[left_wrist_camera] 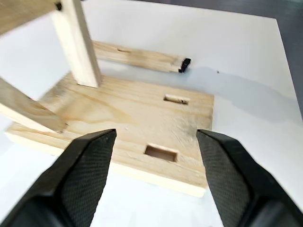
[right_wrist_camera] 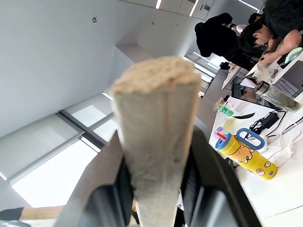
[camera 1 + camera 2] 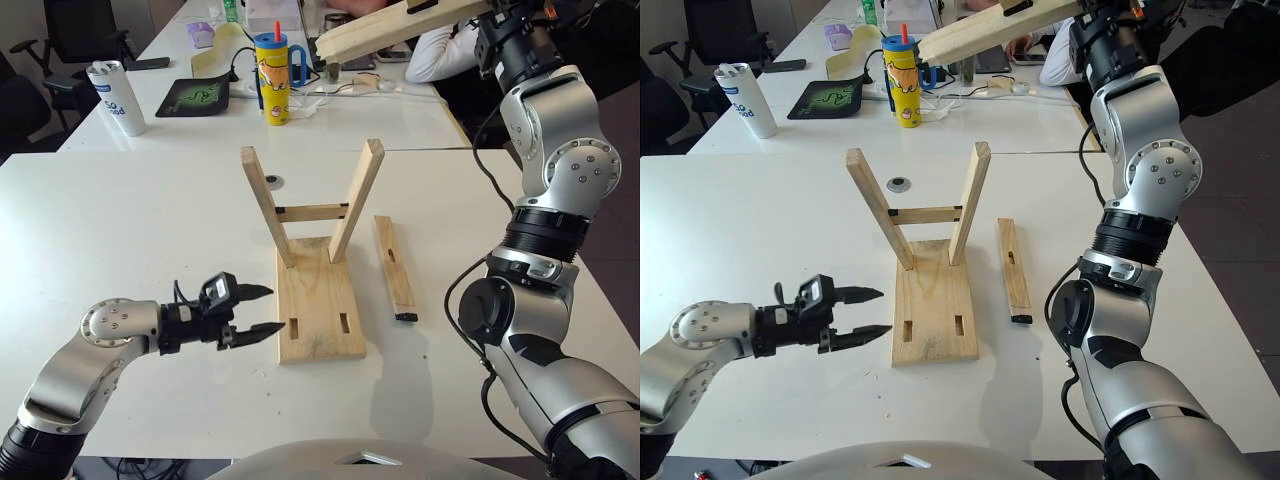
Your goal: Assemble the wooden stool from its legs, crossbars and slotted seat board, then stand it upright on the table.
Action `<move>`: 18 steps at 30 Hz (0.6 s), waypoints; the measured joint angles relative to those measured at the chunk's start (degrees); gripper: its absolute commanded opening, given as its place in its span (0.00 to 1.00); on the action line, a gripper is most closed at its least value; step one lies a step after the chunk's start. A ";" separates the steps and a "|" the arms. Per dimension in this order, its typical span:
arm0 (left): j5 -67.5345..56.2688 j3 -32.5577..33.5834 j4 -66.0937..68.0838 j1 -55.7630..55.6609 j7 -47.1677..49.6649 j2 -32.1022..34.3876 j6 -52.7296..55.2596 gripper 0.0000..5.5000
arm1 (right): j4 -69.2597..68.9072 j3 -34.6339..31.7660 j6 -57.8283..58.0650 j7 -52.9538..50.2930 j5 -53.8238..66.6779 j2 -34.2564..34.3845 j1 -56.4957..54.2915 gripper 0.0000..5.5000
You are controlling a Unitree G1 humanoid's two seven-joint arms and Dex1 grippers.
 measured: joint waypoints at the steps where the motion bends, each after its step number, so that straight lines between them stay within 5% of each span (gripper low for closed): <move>1: 2.20 -2.63 0.47 -0.06 -0.06 0.11 -0.69 0.57 | 0.20 0.01 0.17 0.00 -0.07 0.01 0.00 0.19; 9: 13.24 -12.15 5.52 -0.88 3.49 -3.14 -7.50 0.57 | 0.77 -0.04 1.31 0.00 -0.21 0.72 0.00 0.19; 18: 18.28 -11.25 22.36 -9.55 17.35 -17.45 -12.44 0.57 | 1.88 -0.44 1.54 0.27 -0.36 0.74 0.00 0.19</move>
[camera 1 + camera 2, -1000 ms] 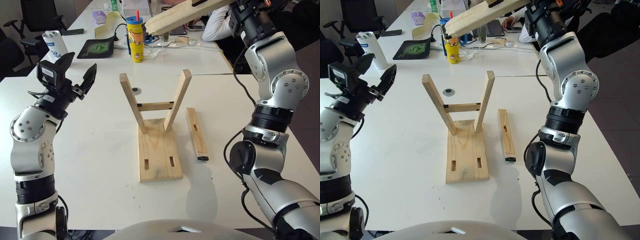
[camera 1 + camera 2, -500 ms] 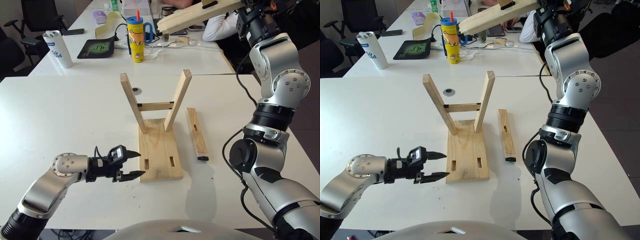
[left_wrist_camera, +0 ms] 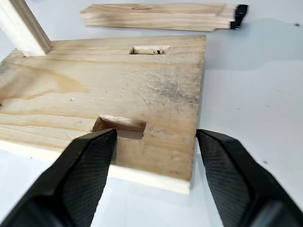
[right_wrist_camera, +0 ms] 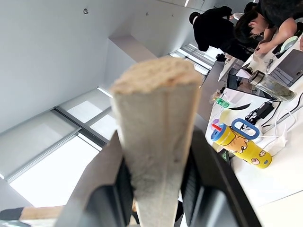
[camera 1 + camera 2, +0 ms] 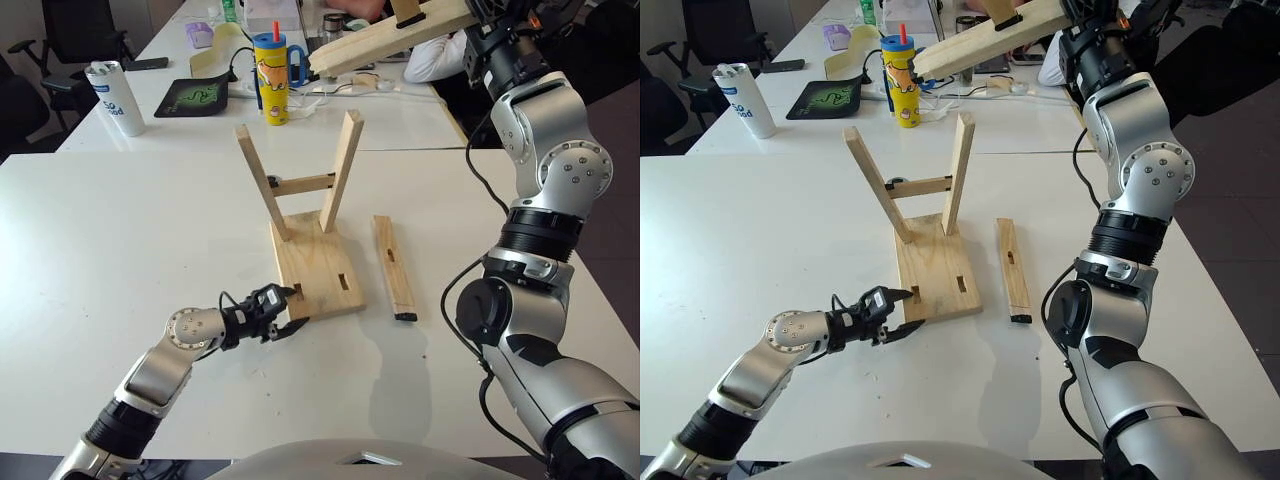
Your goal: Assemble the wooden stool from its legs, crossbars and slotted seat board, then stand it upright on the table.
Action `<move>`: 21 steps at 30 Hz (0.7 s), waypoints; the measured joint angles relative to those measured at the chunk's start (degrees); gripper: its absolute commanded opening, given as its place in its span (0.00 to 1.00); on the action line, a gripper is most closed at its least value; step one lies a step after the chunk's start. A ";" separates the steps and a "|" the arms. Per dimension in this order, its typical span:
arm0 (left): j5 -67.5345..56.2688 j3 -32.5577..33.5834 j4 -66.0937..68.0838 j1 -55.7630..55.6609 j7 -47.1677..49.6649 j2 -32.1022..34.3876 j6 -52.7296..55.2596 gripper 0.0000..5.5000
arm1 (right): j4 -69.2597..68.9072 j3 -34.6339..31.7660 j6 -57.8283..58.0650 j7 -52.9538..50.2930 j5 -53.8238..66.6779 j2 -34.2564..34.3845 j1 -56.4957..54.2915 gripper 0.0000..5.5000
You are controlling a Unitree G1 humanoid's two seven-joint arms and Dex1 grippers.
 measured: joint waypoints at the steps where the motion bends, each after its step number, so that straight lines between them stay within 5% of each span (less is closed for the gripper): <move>1: 0.59 0.80 3.12 -1.89 2.23 -1.87 -0.22 0.57 | -0.03 0.12 0.44 0.41 -0.26 -0.07 0.00 0.19; 8: 3.97 4.26 18.15 -13.18 9.51 -7.44 -6.84 0.57 | -3.18 8.96 13.32 7.95 -4.71 -4.66 2.91 0.19; 21: 1.17 10.44 11.02 -10.24 11.36 -9.21 -9.35 0.57 | 0.53 18.69 13.35 12.70 -27.61 -3.27 11.43 0.19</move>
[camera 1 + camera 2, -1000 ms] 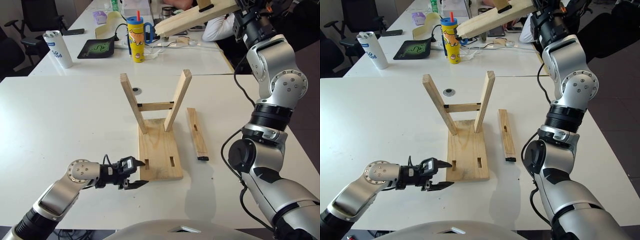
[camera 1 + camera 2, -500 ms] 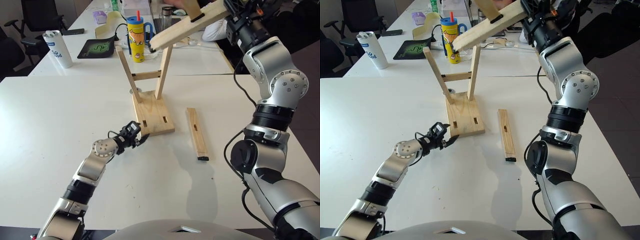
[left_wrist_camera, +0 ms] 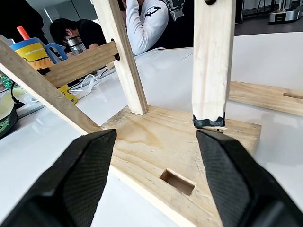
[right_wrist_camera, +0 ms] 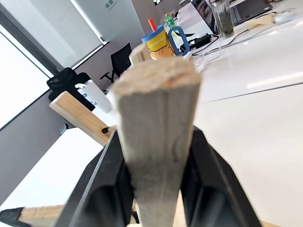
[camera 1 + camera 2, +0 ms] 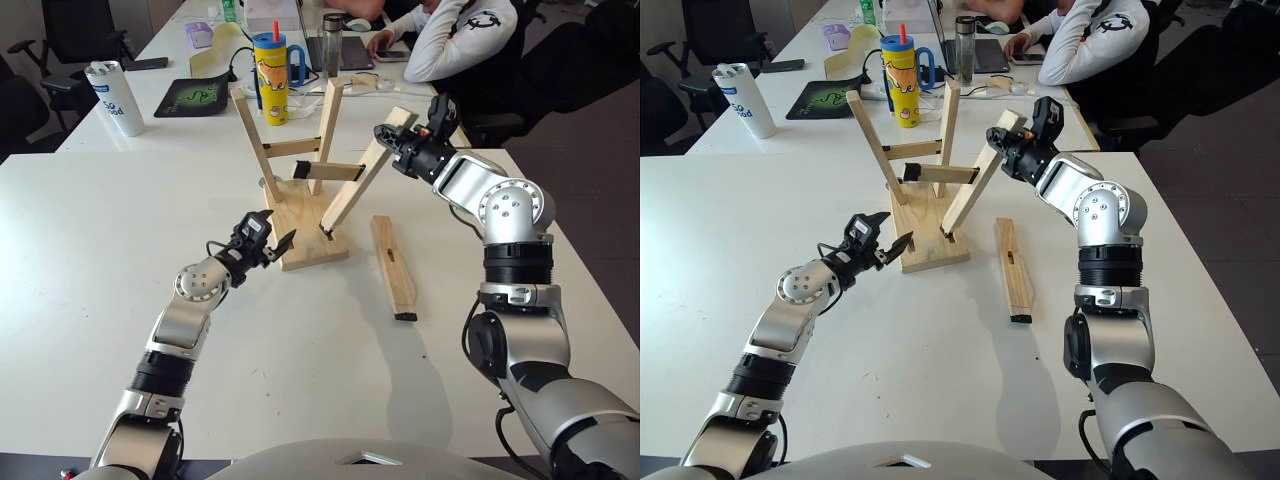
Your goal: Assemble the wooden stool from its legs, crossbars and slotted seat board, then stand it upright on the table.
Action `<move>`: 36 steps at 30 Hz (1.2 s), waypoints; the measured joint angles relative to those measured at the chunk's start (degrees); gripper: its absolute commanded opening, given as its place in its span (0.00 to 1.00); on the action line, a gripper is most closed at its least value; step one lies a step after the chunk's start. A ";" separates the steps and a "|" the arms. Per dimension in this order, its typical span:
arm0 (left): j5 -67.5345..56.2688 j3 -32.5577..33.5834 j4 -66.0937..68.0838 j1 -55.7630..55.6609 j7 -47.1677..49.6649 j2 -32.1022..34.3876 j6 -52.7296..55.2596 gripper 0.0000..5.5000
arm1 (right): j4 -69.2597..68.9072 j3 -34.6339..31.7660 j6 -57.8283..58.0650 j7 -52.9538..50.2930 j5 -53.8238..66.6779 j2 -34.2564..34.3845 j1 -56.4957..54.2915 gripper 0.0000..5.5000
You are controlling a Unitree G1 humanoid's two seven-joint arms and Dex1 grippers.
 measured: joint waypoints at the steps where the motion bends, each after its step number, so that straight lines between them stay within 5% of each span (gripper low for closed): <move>1: 0.00 0.12 -0.14 0.29 0.02 -0.01 0.04 0.57 | -0.22 0.06 -0.23 0.09 -0.95 0.15 0.39 0.19; 13: -0.03 1.62 -2.01 1.56 0.13 -0.03 0.85 0.57 | -5.94 -0.39 -4.91 0.13 -7.95 4.00 5.08 0.19; 24: 0.00 2.07 -3.44 3.08 1.17 -0.18 0.97 0.57 | -16.19 10.42 -13.73 0.68 -20.76 8.42 11.49 0.19; 36: 1.03 2.13 -3.78 5.53 1.66 -0.08 1.09 0.57 | -21.77 12.06 -17.53 -0.44 -26.16 12.36 19.97 0.19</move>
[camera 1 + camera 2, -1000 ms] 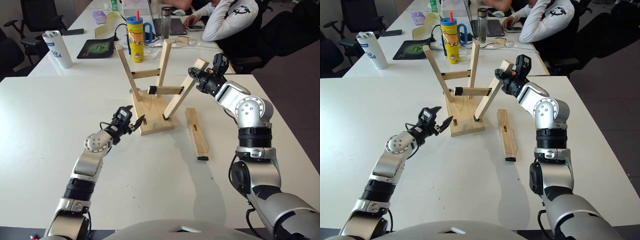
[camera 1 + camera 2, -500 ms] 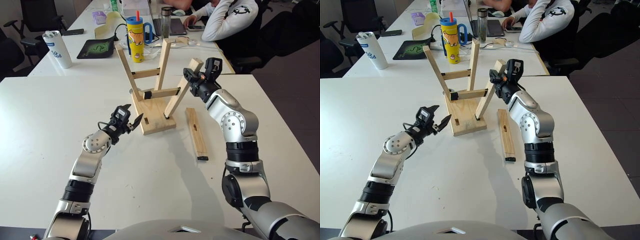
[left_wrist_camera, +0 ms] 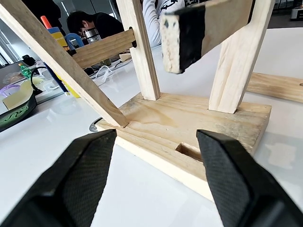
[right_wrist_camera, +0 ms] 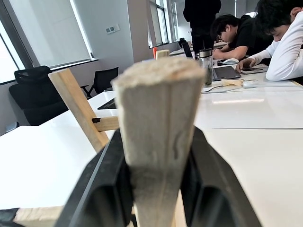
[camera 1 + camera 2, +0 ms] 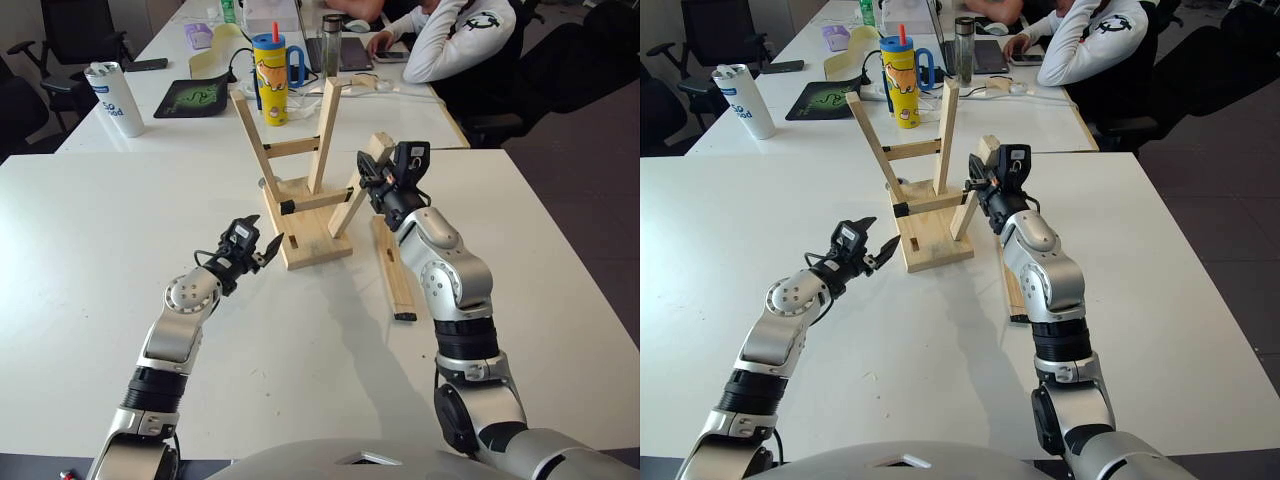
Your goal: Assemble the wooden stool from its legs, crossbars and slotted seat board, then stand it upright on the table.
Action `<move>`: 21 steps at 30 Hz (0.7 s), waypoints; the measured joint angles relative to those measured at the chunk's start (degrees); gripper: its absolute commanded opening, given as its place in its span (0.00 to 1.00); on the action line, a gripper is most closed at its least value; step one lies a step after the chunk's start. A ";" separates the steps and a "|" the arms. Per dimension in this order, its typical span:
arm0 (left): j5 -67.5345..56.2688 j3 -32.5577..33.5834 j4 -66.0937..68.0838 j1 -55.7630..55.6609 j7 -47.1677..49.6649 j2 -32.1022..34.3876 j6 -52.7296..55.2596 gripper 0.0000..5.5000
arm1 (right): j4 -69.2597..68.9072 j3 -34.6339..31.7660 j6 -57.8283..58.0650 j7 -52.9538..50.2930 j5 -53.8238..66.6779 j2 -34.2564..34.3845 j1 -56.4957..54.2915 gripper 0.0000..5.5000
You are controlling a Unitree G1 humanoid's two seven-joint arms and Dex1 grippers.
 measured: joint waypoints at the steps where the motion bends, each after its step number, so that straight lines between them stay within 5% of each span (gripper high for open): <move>1: 0.02 0.09 0.00 0.26 0.02 0.02 0.03 0.57 | -0.13 0.57 0.11 -0.18 -0.54 0.17 0.13 0.19; 11: 0.54 0.66 0.06 1.77 0.43 0.08 0.02 0.57 | 0.74 2.94 -2.37 -0.19 -4.86 1.54 0.42 0.19; 14: 0.58 1.06 0.06 2.03 0.75 0.08 0.00 0.57 | 2.45 1.57 -4.44 -0.21 -5.46 2.02 0.58 0.30; 21: 1.34 1.06 0.46 2.37 1.37 0.06 -0.45 0.57 | 3.17 -0.99 -12.34 0.76 -8.03 1.18 -2.04 0.30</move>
